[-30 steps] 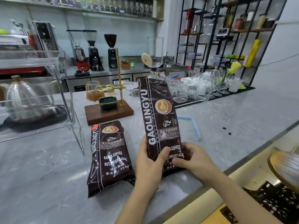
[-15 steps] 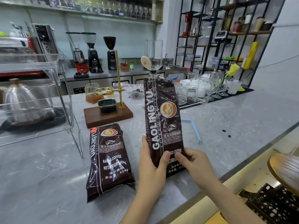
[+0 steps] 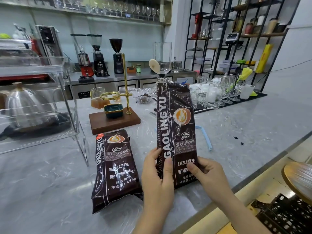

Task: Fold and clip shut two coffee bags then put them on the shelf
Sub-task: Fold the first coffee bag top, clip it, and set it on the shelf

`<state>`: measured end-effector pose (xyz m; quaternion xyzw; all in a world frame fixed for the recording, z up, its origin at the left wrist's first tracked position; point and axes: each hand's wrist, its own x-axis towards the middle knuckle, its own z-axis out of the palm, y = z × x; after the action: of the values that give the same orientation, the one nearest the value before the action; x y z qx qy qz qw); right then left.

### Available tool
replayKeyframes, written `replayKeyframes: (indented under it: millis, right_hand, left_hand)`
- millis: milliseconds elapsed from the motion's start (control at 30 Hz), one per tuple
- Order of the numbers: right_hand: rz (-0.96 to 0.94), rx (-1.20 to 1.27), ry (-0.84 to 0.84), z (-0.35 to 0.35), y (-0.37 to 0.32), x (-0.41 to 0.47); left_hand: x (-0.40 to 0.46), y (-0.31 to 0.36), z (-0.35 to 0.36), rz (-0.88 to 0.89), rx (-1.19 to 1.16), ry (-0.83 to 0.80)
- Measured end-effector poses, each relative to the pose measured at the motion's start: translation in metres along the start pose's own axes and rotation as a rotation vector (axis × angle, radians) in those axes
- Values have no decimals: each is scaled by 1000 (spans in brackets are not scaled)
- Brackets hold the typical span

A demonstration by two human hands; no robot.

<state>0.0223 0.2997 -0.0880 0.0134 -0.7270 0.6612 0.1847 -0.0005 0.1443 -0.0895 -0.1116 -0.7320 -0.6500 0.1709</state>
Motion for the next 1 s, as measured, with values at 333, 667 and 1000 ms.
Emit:
replayKeyframes:
  millis: [333, 667, 1000]
  right_hand:
    - [-48, 105, 125, 4, -8, -1]
    - [-113, 176, 129, 1, -48, 0]
    - [-157, 171, 69, -2, -77, -11]
  left_hand:
    - [-4, 4, -2, 83, -34, -23]
    - [-3, 39, -5, 54, -274, -72]
    - [7, 61, -29, 57, -323, -186]
